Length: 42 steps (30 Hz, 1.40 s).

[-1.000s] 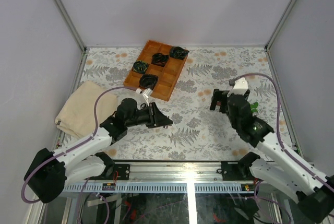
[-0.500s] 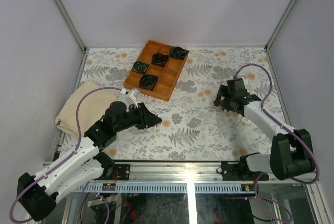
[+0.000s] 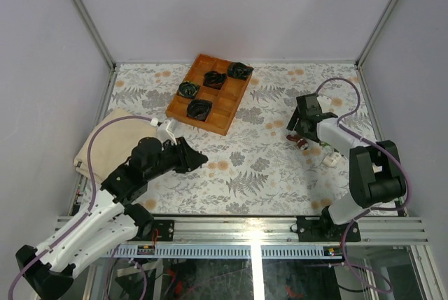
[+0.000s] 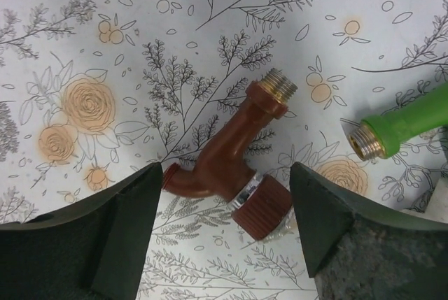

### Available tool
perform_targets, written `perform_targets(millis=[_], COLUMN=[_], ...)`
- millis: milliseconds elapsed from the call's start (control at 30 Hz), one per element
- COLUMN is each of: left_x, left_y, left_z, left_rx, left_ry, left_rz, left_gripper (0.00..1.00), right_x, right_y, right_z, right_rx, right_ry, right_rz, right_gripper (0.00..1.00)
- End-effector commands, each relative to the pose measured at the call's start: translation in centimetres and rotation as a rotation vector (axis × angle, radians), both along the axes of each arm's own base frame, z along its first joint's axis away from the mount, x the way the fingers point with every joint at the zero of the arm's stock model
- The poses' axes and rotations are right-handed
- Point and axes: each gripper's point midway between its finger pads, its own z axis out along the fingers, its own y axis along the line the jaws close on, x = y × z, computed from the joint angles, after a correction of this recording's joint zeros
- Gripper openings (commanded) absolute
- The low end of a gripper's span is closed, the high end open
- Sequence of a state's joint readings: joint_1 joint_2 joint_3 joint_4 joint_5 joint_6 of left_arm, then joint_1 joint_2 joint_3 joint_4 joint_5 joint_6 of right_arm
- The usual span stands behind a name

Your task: Install the water faucets

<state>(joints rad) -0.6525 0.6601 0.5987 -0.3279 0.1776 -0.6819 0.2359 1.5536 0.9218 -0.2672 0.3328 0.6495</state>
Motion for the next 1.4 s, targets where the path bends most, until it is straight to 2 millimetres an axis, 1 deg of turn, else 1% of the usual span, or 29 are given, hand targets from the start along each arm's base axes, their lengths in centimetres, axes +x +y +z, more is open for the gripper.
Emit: perform_targets(millis=[0, 100, 167, 300, 433, 500, 567, 600, 667, 767, 867, 933, 1000, 1067, 1133, 1167, 1233, 1267, 1300, 1367], left_x=[0.4, 0.3, 0.3, 0.2, 0.3, 0.3, 0.4, 0.4, 0.3, 0.3, 0.4, 0.5, 0.6, 0.6, 0.4, 0.2, -0.2, -0.5, -0.7, -1.1], left_y=[1.2, 1.4, 1.4, 1.5, 1.5, 1.4, 1.3, 1.1, 1.0, 1.0, 1.3, 1.6, 2.0, 2.6, 3.2, 3.4, 3.6, 3.6, 3.6, 3.5], left_z=[1.3, 1.2, 1.1, 0.9, 0.7, 0.5, 0.4, 0.4, 0.4, 0.5, 0.3, 0.2, 0.5, 0.6, 0.6, 0.6, 0.6, 0.5, 0.4, 0.3], left_rx=[0.017, 0.016, 0.020, 0.024, 0.023, 0.023, 0.018, 0.015, 0.012, 0.007, 0.006, 0.005, 0.003, 0.008, 0.007, 0.004, -0.012, -0.018, -0.027, -0.041], left_ry=[-0.056, -0.055, -0.052, -0.045, -0.039, -0.031, -0.025, -0.021, -0.017, -0.016, -0.013, -0.008, -0.009, -0.004, -0.005, -0.005, -0.004, 0.002, 0.005, 0.013], left_rz=[0.048, 0.052, 0.054, 0.055, 0.058, 0.060, 0.059, 0.055, 0.051, 0.053, 0.076, 0.098, 0.123, 0.155, 0.176, 0.179, 0.183, 0.181, 0.178, 0.165], left_gripper=[0.00, 0.00, 0.00, 0.00, 0.00, 0.00, 0.00, 0.00, 0.00, 0.00, 0.00, 0.00, 0.00, 0.00, 0.00, 0.00, 0.00, 0.00, 0.00, 0.00], right_x=[1.8, 1.3, 0.9, 0.0, -1.1, -2.1, -3.2, -3.9, -5.3, -8.3, -12.0, -14.3, -16.3, -18.0, -18.8, -18.6, -17.9, -17.4, -16.8, -15.7], right_y=[-0.2, 0.7, 1.1, 2.1, 4.5, 6.5, 7.8, 8.4, 10.4, 14.1, 17.4, 19.0, 20.1, 20.6, 20.7, 20.4, 19.7, 19.6, 19.5, 19.6], right_z=[0.2, -1.1, -1.7, -2.6, -2.5, -2.7, -2.9, -3.7, -4.3, -4.1, -3.3, -2.7, -2.1, -1.6, -1.1, -1.0, -0.9, -0.7, -0.5, -0.2], right_rx=[-0.004, 0.018, 0.035, 0.065, 0.058, 0.031, -0.010, -0.028, -0.031, -0.024, -0.016, -0.002, 0.002, -0.030, -0.106, -0.142, -0.195, -0.208, -0.217, -0.211], right_ry=[-0.023, 0.039, 0.059, 0.095, 0.110, 0.142, 0.177, 0.213, 0.237, 0.226, 0.196, 0.181, 0.163, 0.155, 0.149, 0.147, 0.147, 0.137, 0.120, 0.084], right_rz=[-0.043, 0.005, 0.026, 0.113, 0.272, 0.373, 0.445, 0.477, 0.578, 0.780, 1.003, 1.117, 1.214, 1.298, 1.348, 1.343, 1.299, 1.269, 1.213, 1.091], right_gripper=[0.77, 0.69, 0.66, 0.53, 0.50, 0.49, 0.47, 0.47, 0.46, 0.48, 0.49, 0.51, 0.52, 0.53, 0.56, 0.60, 0.63, 0.67, 0.71, 0.73])
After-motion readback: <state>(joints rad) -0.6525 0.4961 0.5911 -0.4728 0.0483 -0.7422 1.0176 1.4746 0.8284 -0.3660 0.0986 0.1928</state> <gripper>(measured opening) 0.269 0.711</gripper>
